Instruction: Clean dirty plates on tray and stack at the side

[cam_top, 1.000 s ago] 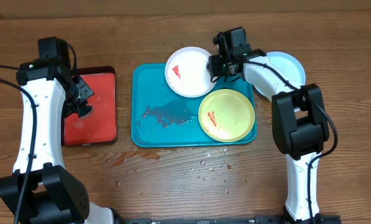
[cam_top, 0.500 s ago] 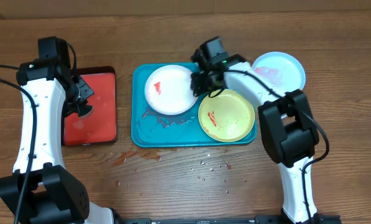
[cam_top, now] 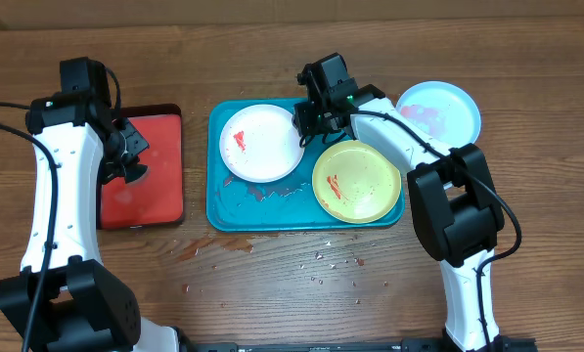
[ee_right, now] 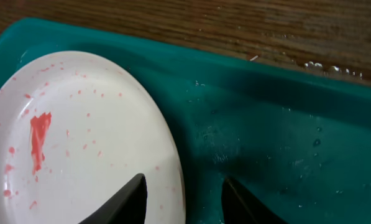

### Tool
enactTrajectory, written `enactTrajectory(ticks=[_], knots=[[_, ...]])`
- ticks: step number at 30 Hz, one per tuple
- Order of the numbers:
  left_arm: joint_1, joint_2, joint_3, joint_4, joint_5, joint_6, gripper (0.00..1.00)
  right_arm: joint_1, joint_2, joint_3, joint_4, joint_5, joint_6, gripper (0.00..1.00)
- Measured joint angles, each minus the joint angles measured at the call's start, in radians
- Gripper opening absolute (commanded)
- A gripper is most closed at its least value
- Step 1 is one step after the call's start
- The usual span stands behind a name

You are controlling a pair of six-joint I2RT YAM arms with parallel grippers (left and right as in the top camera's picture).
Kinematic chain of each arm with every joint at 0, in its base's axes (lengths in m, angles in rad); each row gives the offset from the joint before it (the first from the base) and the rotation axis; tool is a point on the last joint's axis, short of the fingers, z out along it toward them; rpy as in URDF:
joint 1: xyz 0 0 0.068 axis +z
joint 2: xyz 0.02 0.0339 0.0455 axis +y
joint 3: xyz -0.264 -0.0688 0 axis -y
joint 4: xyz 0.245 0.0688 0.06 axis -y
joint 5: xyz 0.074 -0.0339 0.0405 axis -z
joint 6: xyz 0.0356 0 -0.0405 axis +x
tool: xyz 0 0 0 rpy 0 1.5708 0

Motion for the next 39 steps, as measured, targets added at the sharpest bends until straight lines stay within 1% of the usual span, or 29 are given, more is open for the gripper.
enactTrajectory(ticks=[5, 10, 13, 17, 21, 22, 23, 24, 27, 28, 29, 33, 34, 35, 36, 39], knots=[[0.0, 0.0, 0.0, 0.0, 0.006, 0.0, 0.04, 0.006, 0.023, 0.0, -0.048, -0.003, 0.12, 0.4], [0.0, 0.0, 0.0, 0.001, 0.01, 0.0, 0.04, 0.03, 0.03, 0.006, -0.093, -0.012, 0.181, 0.41], [0.0, 0.0, 0.0, 0.0, 0.01, 0.0, 0.04, 0.05, 0.03, 0.015, -0.14, -0.016, 0.212, 0.31], [0.0, 0.0, 0.0, 0.0, 0.01, 0.0, 0.04, 0.06, 0.029, 0.02, -0.211, -0.028, 0.243, 0.25], [0.0, 0.0, 0.0, 0.001, 0.01, 0.0, 0.04, 0.061, 0.029, 0.025, -0.255, -0.039, 0.277, 0.25], [0.0, 0.0, 0.0, 0.0, 0.01, 0.0, 0.04, 0.061, 0.028, 0.025, -0.258, -0.039, 0.285, 0.27], [0.0, 0.0, 0.0, 0.0, 0.01, 0.0, 0.04, 0.061, 0.028, 0.025, -0.259, -0.04, 0.291, 0.31], [0.0, 0.0, 0.0, 0.001, 0.01, 0.0, 0.04, 0.061, 0.028, 0.025, -0.261, -0.042, 0.295, 0.33], [0.0, 0.0, 0.0, 0.0, 0.01, 0.0, 0.04, 0.061, 0.027, 0.026, -0.263, -0.066, 0.307, 0.34], [0.0, 0.0, 0.0, 0.0, 0.01, 0.0, 0.04, 0.061, 0.027, 0.026, -0.264, -0.079, 0.309, 0.31], [0.0, 0.0, 0.0, 0.001, 0.01, 0.0, 0.04, 0.061, 0.027, 0.026, -0.268, -0.092, 0.311, 0.25], [0.0, 0.0, 0.0, 0.0, 0.01, 0.0, 0.04, 0.061, 0.028, 0.023, -0.277, -0.124, 0.319, 0.1], [0.0, 0.0, 0.0, 0.0, 0.01, 0.0, 0.04, 0.061, 0.028, 0.022, -0.278, -0.125, 0.323, 0.09], [0.0, 0.0, 0.0, 0.0, 0.01, 0.0, 0.04, 0.061, 0.028, 0.02, -0.277, -0.129, 0.334, 0.05], [0.0, 0.0, 0.0, 0.0, 0.01, 0.0, 0.04, 0.061, 0.028, 0.019, -0.277, -0.13, 0.345, 0.04], [0.0, 0.0, 0.0, 0.0, 0.01, 0.0, 0.04, 0.061, 0.028, 0.018, -0.279, -0.136, 0.381, 0.04]])
